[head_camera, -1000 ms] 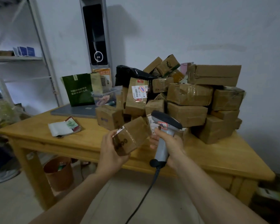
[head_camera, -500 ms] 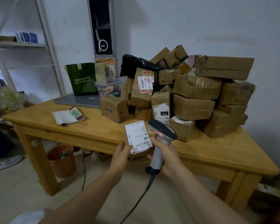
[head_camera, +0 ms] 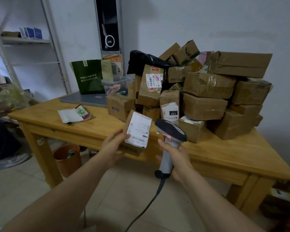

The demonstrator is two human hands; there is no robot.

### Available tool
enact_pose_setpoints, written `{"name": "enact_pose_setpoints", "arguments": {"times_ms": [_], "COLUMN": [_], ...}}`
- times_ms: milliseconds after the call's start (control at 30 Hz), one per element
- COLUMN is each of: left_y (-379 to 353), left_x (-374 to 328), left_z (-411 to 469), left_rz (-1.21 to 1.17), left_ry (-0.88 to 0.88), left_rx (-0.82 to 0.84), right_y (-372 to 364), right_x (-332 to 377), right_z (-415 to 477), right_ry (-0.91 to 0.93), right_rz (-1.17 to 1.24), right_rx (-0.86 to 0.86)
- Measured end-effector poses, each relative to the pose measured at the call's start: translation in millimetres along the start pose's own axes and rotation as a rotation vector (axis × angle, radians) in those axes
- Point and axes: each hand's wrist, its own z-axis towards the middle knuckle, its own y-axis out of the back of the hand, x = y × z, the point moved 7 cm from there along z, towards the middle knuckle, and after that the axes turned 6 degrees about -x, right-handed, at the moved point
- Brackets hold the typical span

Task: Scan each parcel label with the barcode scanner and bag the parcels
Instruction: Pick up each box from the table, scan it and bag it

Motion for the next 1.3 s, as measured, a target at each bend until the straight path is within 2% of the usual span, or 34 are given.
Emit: {"name": "enact_pose_setpoints", "arguments": {"times_ms": [133, 300, 467, 567, 900, 1300], "left_y": [28.2, 53.5, 63.9, 67.3, 74.9, 82.4], "left_x": [-53.1, -108.1, -137.4, -139.4, -135.5, -129.3], "left_z": [5.2, 5.4, -3.4, -8.6, -13.3, -8.6], "left_rz": [0.219, 0.492, 0.814, 0.928, 1.025, 1.018], "left_ry": [-0.082, -0.186, -0.245, -0.237, -0.239, -0.217], "left_rx": [-0.106, -0.108, -0.176, -0.185, -0.261, -0.269], "right_y": [-13.6, -26.6, -44.9, -59.3, -77.5, -86.2], "right_x": [5.5, 2.2, 4.2, 3.6, 2.3, 5.2], "right_z": [-14.5, -27.5, -49.7, -64.2, -76.6, -82.9], "right_ry": [0.036, 0.045, 0.113, 0.156, 0.258, 0.324], "right_rz": [-0.136, -0.327, -0.451, -0.499, -0.602, -0.690], "right_rx": [0.130, 0.228, 0.315, 0.383, 0.421, 0.494]}}
